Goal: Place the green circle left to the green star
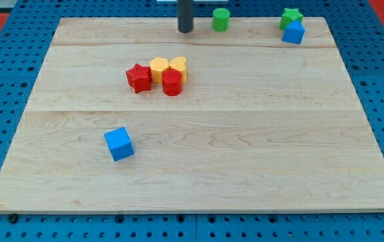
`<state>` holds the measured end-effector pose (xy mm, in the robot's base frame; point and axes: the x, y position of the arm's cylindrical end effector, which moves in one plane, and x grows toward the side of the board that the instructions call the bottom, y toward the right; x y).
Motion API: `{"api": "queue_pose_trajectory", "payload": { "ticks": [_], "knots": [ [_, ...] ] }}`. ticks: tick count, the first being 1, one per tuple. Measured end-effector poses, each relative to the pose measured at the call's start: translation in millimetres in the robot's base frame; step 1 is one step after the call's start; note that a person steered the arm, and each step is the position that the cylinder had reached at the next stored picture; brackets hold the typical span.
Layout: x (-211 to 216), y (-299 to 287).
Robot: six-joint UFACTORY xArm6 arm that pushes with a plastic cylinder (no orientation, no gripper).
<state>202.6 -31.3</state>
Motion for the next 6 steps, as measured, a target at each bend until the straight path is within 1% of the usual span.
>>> {"api": "queue_pose_trajectory", "payload": {
  "ticks": [1,3,5,6],
  "knots": [
    [-10.7,-5.0],
    [-8.9,26.1],
    [-10.1,107.8],
    [-1.6,145.7]
  ]
}}
